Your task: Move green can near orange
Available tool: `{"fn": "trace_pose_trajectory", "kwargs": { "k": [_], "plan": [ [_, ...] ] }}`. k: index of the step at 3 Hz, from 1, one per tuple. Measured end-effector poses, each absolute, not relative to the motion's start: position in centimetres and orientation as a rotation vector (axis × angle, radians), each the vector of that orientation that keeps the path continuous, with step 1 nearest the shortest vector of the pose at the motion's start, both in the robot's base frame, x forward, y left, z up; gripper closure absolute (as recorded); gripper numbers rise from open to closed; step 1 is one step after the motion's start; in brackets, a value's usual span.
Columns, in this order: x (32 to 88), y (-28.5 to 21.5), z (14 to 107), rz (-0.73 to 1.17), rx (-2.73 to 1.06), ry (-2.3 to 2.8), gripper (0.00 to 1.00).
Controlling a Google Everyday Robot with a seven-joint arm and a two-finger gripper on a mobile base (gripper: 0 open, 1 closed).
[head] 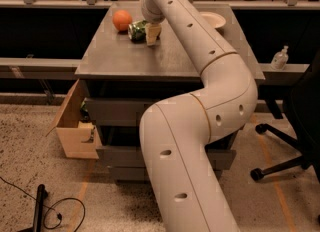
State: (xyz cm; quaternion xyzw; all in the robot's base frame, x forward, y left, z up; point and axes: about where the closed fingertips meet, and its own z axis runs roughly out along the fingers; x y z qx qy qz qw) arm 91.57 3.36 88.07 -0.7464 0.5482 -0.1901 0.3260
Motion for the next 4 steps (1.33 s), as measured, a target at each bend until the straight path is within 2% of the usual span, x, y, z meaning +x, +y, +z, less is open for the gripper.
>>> {"fn": "trace_pose_trajectory", "kwargs": {
  "k": [1, 2, 3, 4],
  "plan": [
    [91.3, 2.8, 88.7, -0.493, -1.939, 1.458, 0.0],
    [90.2, -0.8, 92.3, -0.527, -1.862, 1.542, 0.0],
    [88.3, -6.6, 98.5, -0.639, -1.722, 1.665, 0.0],
    [85.0, -13.1, 104.8, -0.839, -1.533, 1.873, 0.0]
  ]
}}
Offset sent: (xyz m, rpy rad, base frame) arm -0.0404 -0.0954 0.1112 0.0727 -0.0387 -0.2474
